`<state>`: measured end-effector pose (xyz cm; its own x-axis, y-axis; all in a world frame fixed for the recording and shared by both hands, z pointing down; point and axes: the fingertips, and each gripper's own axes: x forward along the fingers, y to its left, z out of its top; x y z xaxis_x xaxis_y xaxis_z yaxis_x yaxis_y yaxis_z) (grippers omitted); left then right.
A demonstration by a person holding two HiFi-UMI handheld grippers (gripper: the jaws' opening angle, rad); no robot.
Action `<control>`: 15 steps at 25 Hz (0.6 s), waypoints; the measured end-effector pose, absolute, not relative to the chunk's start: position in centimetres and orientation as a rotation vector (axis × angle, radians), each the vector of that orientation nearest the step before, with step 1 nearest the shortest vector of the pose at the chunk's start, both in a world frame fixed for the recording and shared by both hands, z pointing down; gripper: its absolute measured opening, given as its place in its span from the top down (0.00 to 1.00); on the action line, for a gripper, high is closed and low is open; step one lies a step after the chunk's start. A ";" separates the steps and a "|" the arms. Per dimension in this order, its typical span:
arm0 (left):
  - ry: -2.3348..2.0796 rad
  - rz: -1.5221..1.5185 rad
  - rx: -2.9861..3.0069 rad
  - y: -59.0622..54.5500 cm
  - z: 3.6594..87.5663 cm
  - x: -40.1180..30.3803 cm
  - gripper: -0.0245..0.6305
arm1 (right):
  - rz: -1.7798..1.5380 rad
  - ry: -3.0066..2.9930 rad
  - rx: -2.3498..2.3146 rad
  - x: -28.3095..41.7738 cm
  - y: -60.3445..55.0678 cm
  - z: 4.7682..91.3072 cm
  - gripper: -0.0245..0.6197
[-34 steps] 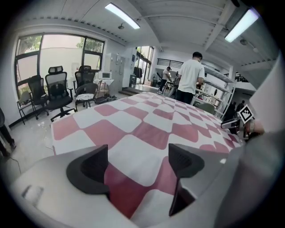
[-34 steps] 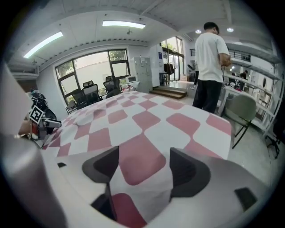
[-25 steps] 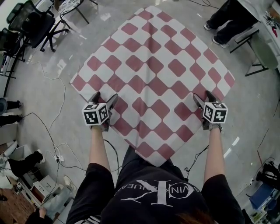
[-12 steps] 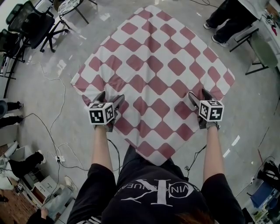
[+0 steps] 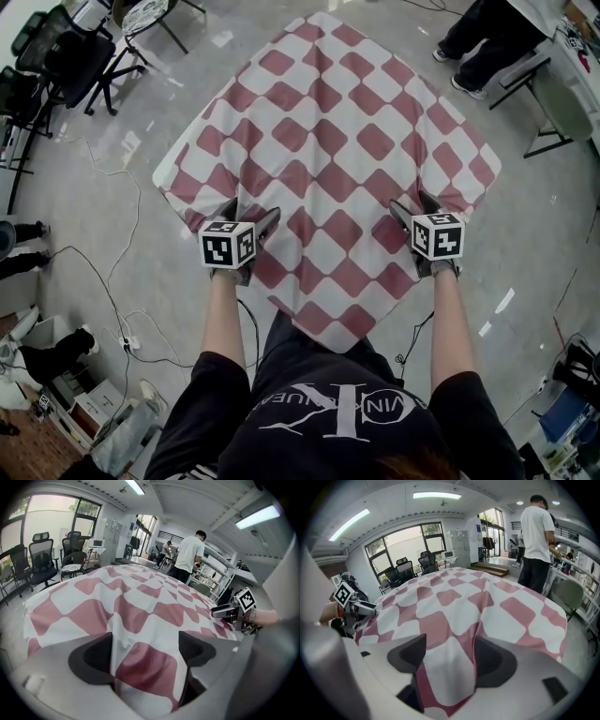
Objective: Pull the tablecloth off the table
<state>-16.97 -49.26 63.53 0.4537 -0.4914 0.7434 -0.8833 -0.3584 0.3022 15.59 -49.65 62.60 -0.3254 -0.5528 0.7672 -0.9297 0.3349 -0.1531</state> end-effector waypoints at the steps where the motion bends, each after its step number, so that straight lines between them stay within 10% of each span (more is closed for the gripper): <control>1: -1.137 0.719 2.010 -49.0 63.5 -16.7 0.31 | 0.796 -1.992 1.288 15.4 -49.4 62.6 0.46; 15: -1.001 0.718 2.058 -47.0 63.4 -11.3 0.31 | 0.700 -1.928 1.239 12.9 -48.0 63.1 0.58</control>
<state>-11.35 -46.96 63.40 0.5422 -0.4194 0.7281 -0.8242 -0.4342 0.3636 12.92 -47.97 63.15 -0.2713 -0.5238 0.8075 -0.9199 0.3880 -0.0573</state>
